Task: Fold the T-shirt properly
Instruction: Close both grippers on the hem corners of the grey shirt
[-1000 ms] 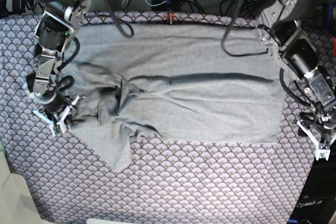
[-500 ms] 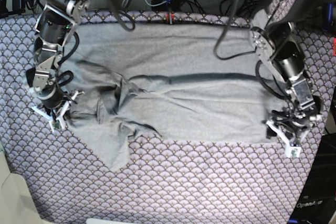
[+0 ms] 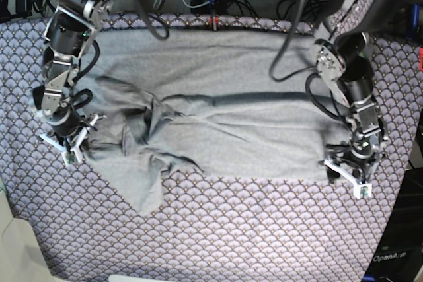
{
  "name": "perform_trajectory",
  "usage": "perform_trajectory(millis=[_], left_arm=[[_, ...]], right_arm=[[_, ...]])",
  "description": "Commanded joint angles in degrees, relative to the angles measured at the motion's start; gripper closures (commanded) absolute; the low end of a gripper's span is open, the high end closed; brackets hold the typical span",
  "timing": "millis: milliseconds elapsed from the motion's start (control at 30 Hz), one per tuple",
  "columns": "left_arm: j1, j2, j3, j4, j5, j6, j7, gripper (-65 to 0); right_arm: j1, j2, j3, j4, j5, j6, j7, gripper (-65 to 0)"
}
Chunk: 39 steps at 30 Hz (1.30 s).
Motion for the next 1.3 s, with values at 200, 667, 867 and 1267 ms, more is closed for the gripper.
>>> perform_trajectory(millis=[200,667,867,1267], left_arm=[[-3.9,-2.3,0.0,-3.8,-0.8,0.4,-1.4,-39.9],[-4.6,-3.5,0.0,-13.3,-0.9,2.7,-7.9,-39.9],[-4.6,-3.5,0.0,-13.5,-0.9,2.7,-7.5,-31.2],[-5.1,-2.9,-0.1,-4.8,-0.9,2.0,0.6,0.0]], right_arm=[[-0.2,0.8,0.1,-0.3,-3.1,0.8,-4.7,0.0],[-1.4,1.3,0.1,-0.1,-3.2,0.8,-4.5,0.0],[-1.4,1.5,0.1,-0.1,-3.2,0.8,-4.5,0.0],[-1.8,1.4,0.2,7.3,-2.8,0.8,-4.6,0.0]])
